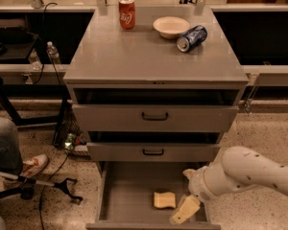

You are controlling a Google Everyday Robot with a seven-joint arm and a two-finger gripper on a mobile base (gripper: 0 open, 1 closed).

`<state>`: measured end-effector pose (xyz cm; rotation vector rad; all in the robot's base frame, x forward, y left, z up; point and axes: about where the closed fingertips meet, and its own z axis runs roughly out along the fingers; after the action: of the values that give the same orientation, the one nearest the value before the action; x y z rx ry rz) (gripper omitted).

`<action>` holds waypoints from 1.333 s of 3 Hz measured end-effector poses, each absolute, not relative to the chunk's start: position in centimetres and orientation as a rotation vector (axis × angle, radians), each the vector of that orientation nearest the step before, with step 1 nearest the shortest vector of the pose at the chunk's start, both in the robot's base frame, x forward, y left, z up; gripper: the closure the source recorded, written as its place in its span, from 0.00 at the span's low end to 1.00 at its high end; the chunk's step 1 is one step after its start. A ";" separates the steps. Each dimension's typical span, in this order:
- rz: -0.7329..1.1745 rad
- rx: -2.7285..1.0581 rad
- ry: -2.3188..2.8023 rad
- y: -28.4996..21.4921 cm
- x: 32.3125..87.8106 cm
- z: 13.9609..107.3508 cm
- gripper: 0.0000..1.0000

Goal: Pick sponge from bottom drawer and place on counter

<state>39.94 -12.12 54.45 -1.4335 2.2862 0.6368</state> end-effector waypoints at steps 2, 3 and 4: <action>0.661 -1.354 2.290 -11.4 40.9 51.0 0.00; 0.634 -1.354 2.280 -11.8 43.1 47.3 0.00; 0.611 -1.327 2.260 -12.0 45.9 42.3 0.00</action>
Offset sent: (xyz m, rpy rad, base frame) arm 0.0091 0.0070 -0.0337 0.0379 0.0001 -0.0491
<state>45.88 -12.04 42.35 -1.3271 2.2597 0.6113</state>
